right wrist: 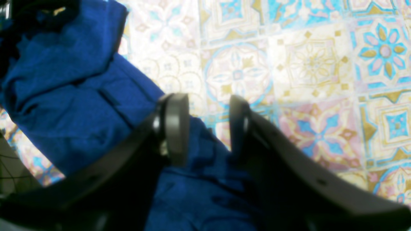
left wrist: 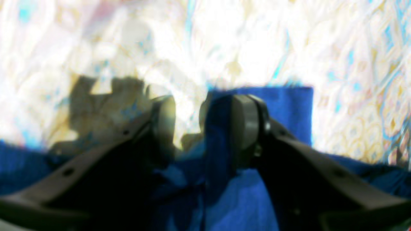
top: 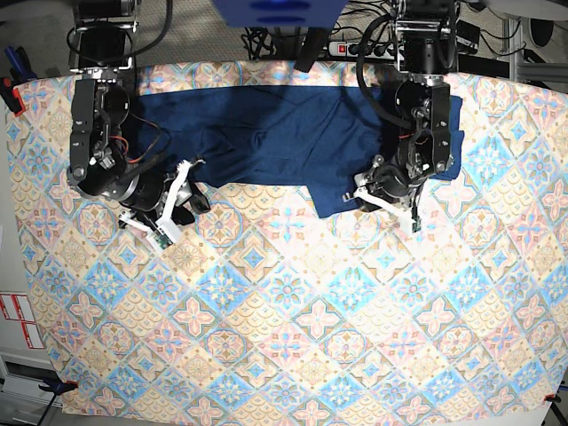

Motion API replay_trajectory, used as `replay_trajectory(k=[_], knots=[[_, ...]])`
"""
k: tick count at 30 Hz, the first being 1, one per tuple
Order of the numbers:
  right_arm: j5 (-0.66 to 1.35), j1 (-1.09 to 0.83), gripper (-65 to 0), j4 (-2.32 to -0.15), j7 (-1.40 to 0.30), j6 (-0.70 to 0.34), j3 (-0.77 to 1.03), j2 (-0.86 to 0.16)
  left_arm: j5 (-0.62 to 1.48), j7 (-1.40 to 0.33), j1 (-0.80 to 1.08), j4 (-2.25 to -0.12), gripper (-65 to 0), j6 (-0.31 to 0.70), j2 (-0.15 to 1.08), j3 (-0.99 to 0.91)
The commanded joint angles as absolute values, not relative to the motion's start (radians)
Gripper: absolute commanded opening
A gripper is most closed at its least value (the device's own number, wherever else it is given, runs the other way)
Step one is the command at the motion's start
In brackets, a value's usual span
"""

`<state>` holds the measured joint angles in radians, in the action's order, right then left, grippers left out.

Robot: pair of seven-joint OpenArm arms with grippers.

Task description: Fold the T-shirt properly

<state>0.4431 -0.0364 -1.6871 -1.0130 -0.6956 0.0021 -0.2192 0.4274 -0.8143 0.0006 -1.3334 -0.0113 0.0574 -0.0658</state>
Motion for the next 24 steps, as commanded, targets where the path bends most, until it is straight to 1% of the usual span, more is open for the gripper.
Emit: replay_trajectory(k=[1, 5, 7, 8, 10, 13, 14, 20, 24], knots=[[0.456, -0.021, -45.0, -1.705, -0.992, -0.698, 0.008, -0.229, 0.435, -0.832, -0.007, -1.322, -37.9, -0.012, 0.051, -0.064], [0.456, -0.021, -45.0, -1.705, -0.992, -0.698, 0.008, -0.229, 0.437, -0.834, -0.004, -1.316, -38.9, -0.010, 0.048, -0.025], [0.456, -0.021, -45.0, -1.705, -0.992, -0.698, 0.008, -0.229, 0.438, -0.834, -0.002, -1.322, -44.8, -0.010, 0.053, 0.039], [0.456, -0.021, -45.0, -1.705, -0.992, -0.698, 0.008, -0.229, 0.440, -0.834, -0.002, -1.323, -49.6, -0.008, 0.054, 0.067], [0.456, -0.022, -45.0, -1.705, -0.992, -0.698, 0.008, -0.229, 0.458, -0.834, -0.002, -1.334, -56.5, -0.008, 0.054, 0.101], [0.456, -0.024, -45.0, -1.705, -0.992, -0.698, 0.008, -0.229, 0.513, -0.829, 0.028, -1.399, -64.1, -0.008, 0.056, 0.102], [0.456, -0.024, -45.0, -1.705, -0.992, -0.698, 0.008, -0.229, 0.519, -0.829, 0.038, -1.425, -65.0, -0.008, 0.056, 0.102], [0.456, -0.025, -45.0, -1.707, -0.992, -0.698, 0.008, -0.229, 0.521, -0.828, 0.104, -1.615, -65.0, -0.010, 0.107, 0.093], [0.456, -0.025, -45.0, -1.707, -0.992, -0.698, 0.007, -0.229, 0.522, -0.828, 0.186, -1.761, -65.0, -0.012, 0.119, -0.001]])
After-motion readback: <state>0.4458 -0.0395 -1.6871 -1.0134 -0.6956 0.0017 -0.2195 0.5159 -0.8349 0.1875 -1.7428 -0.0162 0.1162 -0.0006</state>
